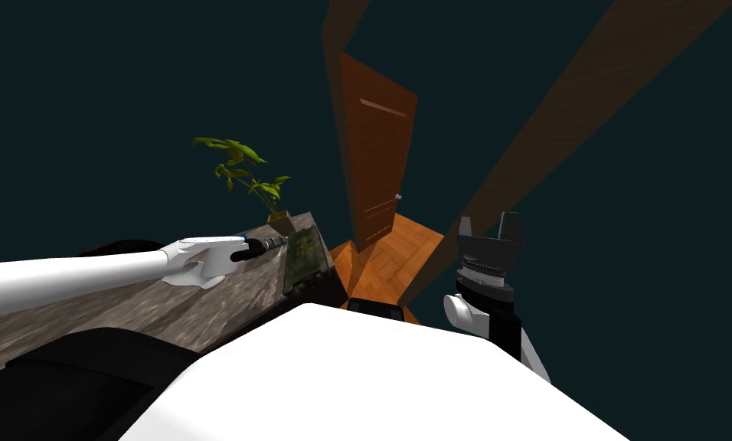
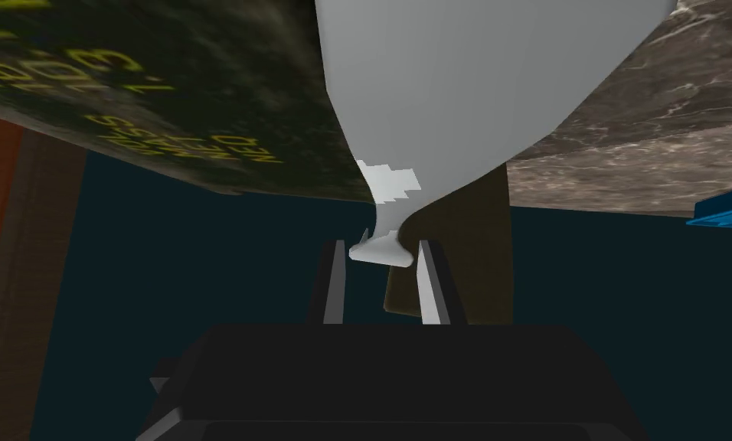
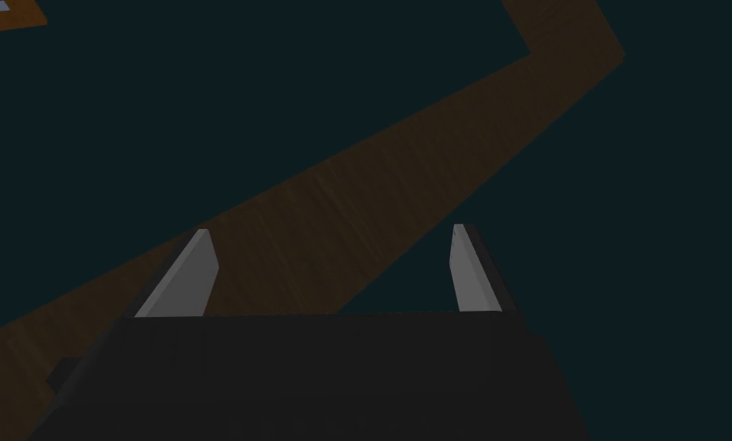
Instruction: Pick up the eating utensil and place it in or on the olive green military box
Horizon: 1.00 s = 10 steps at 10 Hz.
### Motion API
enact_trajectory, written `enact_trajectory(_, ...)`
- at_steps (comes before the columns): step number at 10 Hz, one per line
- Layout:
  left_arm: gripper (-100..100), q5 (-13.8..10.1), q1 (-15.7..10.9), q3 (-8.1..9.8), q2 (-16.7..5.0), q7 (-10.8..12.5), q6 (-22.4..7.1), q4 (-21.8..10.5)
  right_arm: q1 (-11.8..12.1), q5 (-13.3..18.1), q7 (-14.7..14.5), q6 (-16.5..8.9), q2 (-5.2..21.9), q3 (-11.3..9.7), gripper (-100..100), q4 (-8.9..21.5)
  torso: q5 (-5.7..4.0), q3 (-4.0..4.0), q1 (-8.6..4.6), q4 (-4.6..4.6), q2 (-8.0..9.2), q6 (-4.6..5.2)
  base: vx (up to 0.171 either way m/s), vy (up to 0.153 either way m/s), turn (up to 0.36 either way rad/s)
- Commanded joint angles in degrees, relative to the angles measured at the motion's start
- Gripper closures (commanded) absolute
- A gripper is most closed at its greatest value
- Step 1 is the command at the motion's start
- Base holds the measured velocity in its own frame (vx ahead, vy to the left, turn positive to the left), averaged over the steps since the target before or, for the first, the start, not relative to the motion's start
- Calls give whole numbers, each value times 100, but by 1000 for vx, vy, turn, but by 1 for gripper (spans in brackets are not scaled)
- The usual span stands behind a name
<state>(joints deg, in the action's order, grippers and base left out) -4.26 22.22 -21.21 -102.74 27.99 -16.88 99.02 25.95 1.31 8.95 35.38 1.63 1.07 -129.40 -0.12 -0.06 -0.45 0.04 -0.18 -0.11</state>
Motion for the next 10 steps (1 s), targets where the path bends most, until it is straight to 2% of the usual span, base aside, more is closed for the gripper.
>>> enact_trajectory(1, 100, -111, -3, 13, -111, 40, -44, 245, 0, 0, 0, 0, 0, 0, 0, 0, 0, 0, 0, 0, 0, 0, 51, -61, 83)
enact_trajectory(2, 100, -111, -3, 13, -111, 40, -44, 245, 0, 0, 0, 0, 0, 0, 0, 0, 0, -1, 1, 0, -2, 0, 31, -42, 24)
enact_trajectory(7, 100, -315, 37, 92, -291, 133, -122, 882, 38, 10, 7, -4, 8, -33, 0, 31, 14, -22, -40, 11, -52, 2, 18, -37, 64)
enact_trajectory(9, 100, -372, -6, 78, -318, 62, -140, 878, 37, 11, 8, -4, 9, -34, 0, 31, 26, -26, -48, 2, -53, 11, -10, -11, 29)
enact_trajectory(10, -100, -358, 12, 91, -327, 106, -130, 897, 37, 11, 8, -4, 9, -34, 0, 31, 27, -29, -41, 2, -58, 11, 0, 0, 0)
